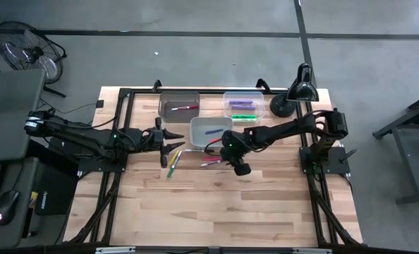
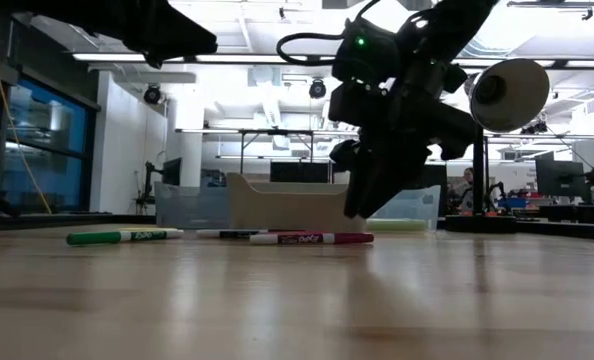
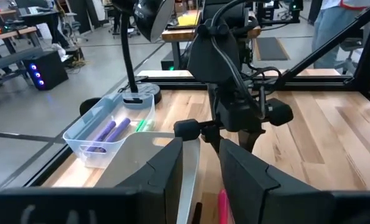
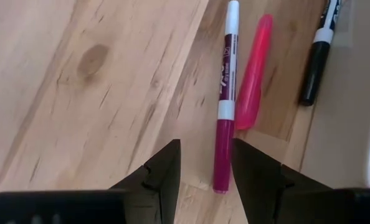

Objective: Pick & Place Markers
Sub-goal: Put the dark red marker into the black bin

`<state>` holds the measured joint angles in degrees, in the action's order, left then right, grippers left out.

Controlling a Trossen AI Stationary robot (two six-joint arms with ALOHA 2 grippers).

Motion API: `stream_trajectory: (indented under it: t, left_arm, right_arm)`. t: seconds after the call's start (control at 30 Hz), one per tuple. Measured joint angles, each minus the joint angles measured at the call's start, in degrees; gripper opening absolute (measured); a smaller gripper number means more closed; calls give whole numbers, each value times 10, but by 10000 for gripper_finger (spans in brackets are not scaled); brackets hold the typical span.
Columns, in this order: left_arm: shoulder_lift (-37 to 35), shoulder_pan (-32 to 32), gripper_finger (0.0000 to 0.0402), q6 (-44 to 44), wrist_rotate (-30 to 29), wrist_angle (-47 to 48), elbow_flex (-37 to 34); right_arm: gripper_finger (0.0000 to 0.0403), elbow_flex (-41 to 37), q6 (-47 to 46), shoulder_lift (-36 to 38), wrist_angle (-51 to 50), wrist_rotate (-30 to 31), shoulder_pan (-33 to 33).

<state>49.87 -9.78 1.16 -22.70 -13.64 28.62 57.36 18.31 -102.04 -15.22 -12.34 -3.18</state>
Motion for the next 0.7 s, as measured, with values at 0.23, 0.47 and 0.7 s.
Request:
stream_trajectory:
  t: [0.23,0.47,0.7]
  left_arm:
    - [0,0,103,-3,0,1,0]
    - [0,0,103,-4,0,1,0]
    - [0,0,103,-4,1,4,0]
  right_arm:
    - [129,0,-26,-3,4,55,3]
    - [129,-2,-31,-1,1,95,27]
    - [129,10,-31,0,-10,110,48]
